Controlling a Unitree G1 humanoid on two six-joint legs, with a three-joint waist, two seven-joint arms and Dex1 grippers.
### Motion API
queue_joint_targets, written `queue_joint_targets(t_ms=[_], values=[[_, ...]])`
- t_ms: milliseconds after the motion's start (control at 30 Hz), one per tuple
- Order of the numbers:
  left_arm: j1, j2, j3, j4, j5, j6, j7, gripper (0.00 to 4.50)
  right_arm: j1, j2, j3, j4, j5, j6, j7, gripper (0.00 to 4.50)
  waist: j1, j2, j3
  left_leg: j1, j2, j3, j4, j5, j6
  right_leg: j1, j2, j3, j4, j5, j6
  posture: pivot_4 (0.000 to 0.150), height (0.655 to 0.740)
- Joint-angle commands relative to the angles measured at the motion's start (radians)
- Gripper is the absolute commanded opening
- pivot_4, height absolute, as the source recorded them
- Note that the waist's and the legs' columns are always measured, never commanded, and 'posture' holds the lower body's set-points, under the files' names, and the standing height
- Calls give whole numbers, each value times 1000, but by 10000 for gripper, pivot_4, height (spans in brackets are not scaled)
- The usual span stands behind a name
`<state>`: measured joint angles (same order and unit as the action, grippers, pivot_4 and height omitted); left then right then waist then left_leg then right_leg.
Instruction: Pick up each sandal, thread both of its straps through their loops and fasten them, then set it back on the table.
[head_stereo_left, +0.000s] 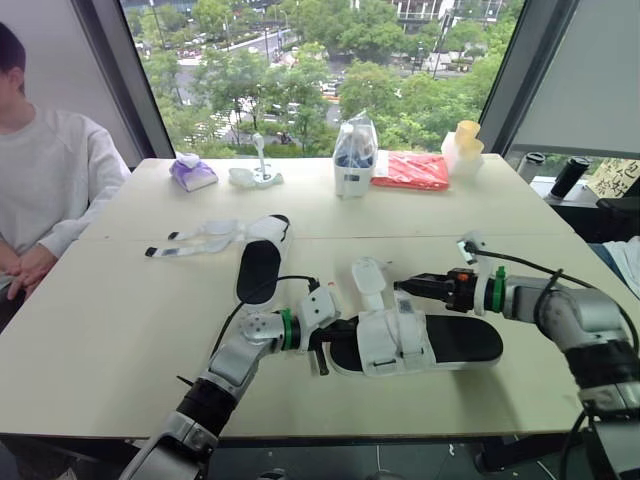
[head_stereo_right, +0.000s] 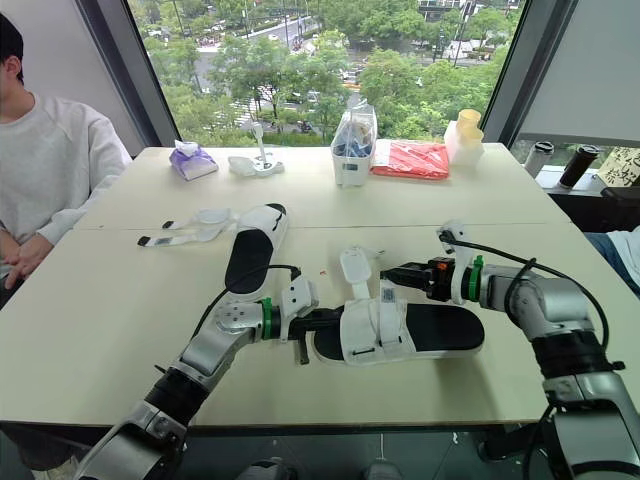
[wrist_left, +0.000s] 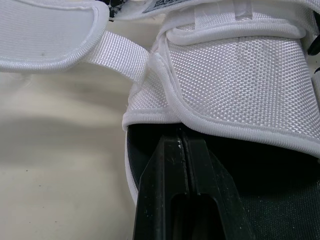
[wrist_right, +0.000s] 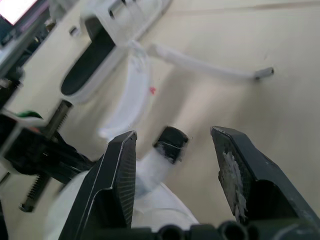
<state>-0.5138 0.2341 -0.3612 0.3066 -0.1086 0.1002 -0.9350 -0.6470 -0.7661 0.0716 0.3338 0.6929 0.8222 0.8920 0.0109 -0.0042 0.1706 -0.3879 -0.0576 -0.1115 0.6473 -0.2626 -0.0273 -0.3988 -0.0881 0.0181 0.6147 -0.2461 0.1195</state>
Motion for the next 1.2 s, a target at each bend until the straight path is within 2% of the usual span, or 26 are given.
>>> queue_joint_targets(t_ms=[33, 67, 167, 233, 267, 500, 967, 1067, 1200], values=[[34, 15, -25, 51, 48, 40, 10, 0, -67, 25, 8, 53, -43, -8, 98, 25123, 0, 0, 0, 0, 0, 0, 0, 0, 0, 0, 0, 0, 0, 0, 0, 1500, 7400], [38, 17, -24, 47, 48, 41, 12, 0, -80, 32, 11, 66, -54, -2, 113, 25123, 0, 0, 0, 0, 0, 0, 0, 0, 0, 0, 0, 0, 0, 0, 0, 1500, 7400], [47, 23, -19, 39, 48, 43, 19, 0, -98, 45, 14, 81, -87, 1, 152, 12705, 0, 0, 0, 0, 0, -1, 0, 0, 0, 0, 0, 0, 0, 0, 0, 1500, 7400], [52, 25, -15, 35, 47, 46, 25, 0, -105, 47, 3, 77, -92, 18, 171, 2138, 0, 0, 0, 0, 0, -1, 0, 0, 0, 0, 0, 0, 0, 0, 0, 1500, 7400], [53, 27, -15, 33, 46, 47, 25, 0, -108, 45, -6, 72, -88, 30, 183, 498, -1, 0, 0, 0, 0, -1, 0, 0, 0, 0, 0, 0, 0, 0, 0, 1500, 7400], [57, 23, -17, 35, 46, 45, 32, 0, -136, 60, -55, 73, -86, 82, 190, 498, -1, 0, 0, 0, 0, -1, 0, 0, 0, -1, 0, 0, 0, 0, 0, 1500, 7400], [52, 24, -21, 40, 49, 41, 30, 0, -154, 106, 92, 215, -357, -96, 190, 498, -6, 1, -1, 2, 0, 0, 0, 0, 0, 1, 0, 0, 2, 0, 0, 1500, 7400], [49, 24, -20, 44, 49, 39, 32, 0, -164, 119, 75, 234, -369, -119, 189, 9662, -6, 0, -1, 4, 0, 0, 0, 0, 0, 3, 0, 0, 2, 0, 0, 1500, 7400], [47, 23, -18, 44, 50, 38, 34, 0, -208, 128, 1, 295, -365, -141, 144, 28424, -6, 1, -1, 4, 0, 0, 0, 0, 0, 2, 0, 0, 2, 0, 0, 1500, 7400]])
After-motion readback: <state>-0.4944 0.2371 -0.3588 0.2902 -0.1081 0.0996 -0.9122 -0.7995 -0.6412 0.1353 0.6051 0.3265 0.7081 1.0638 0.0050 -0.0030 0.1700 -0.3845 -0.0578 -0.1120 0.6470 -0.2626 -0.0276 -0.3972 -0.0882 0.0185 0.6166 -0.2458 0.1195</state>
